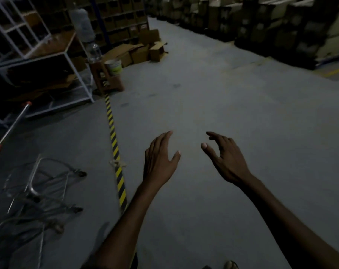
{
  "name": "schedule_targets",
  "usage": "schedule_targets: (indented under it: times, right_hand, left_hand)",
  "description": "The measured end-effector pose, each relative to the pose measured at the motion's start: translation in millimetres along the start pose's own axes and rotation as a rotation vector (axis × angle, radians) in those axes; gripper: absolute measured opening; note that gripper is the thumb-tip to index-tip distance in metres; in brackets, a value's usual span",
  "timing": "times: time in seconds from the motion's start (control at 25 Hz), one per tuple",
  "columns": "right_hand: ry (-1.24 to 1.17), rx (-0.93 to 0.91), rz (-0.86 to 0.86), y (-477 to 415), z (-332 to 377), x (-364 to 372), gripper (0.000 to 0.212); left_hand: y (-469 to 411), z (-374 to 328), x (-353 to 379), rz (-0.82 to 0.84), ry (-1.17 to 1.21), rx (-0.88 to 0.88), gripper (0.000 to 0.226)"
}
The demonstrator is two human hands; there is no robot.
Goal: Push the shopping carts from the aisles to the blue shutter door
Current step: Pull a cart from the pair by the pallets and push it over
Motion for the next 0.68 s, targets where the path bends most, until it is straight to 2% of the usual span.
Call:
schedule_targets:
  times: [0.2,0.44,0.68]
  right_hand:
    - [0.024,0.054,-0.121,-33.4,-65.0,-75.0,0.069]
    - [0.230,0.197,-0.287,-65.4,-147.0,-163.5,0.071]
    - [0.289,0.319,-0.380,-94.7,-202.5,-204.0,0.065]
  left_hand:
    - [-77.6,-74.7,57.2,-0.002,0.059,0.120,0.068]
    - [-151.1,-167.8,128.9,0.041,0.092,0.313,0.067]
    - [-215.9,-209.2,186.5,0.086,0.158,0.462,0.062]
Point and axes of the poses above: each hand's wrist, its own y-axis away from the middle knuckle, its own x-axis out of the palm, z = x × y, the point moved 3 cm from there along -y, towards the middle knuckle, and after that the axes turned 11 degrees about x, right-handed, at the moved point
